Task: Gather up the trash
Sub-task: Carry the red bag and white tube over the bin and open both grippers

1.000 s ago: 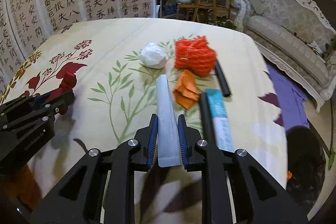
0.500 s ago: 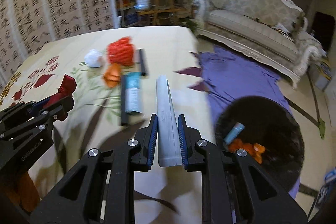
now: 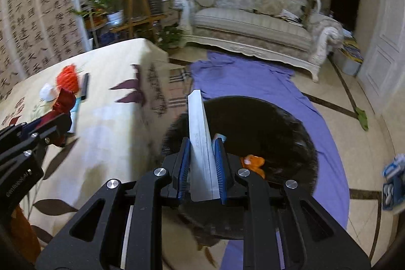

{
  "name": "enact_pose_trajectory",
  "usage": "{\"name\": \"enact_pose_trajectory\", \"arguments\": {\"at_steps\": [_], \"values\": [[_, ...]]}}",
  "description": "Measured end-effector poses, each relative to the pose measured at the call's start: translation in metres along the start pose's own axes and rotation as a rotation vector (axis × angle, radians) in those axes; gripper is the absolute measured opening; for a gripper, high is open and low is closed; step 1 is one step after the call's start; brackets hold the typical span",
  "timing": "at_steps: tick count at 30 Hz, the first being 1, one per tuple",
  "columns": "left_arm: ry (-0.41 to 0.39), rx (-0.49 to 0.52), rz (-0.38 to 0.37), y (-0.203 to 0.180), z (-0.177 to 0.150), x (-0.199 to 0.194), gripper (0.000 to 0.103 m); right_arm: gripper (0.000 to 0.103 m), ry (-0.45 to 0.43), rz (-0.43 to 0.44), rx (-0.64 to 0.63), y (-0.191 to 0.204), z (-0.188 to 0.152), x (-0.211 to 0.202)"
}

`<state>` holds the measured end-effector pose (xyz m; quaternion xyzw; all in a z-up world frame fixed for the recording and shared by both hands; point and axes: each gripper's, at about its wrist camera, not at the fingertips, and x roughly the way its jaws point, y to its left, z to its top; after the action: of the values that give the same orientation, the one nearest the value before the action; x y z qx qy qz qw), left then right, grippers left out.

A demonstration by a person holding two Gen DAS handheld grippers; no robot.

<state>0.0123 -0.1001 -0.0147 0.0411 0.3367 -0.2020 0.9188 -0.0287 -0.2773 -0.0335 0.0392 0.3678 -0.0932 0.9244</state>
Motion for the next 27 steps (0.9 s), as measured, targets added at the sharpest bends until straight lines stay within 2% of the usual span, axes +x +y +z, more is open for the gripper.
{"name": "enact_pose_trajectory", "arguments": {"at_steps": [15,27], "values": [[0.012,0.128,-0.057,-0.079,0.023,0.053,0.028,0.019,-0.003,-0.077,0.108,-0.068,0.001,0.025],[0.042,0.173,-0.033,-0.104,0.024,0.08,0.028,0.02,0.016,-0.103,0.15,-0.095,0.002,0.046]]}}
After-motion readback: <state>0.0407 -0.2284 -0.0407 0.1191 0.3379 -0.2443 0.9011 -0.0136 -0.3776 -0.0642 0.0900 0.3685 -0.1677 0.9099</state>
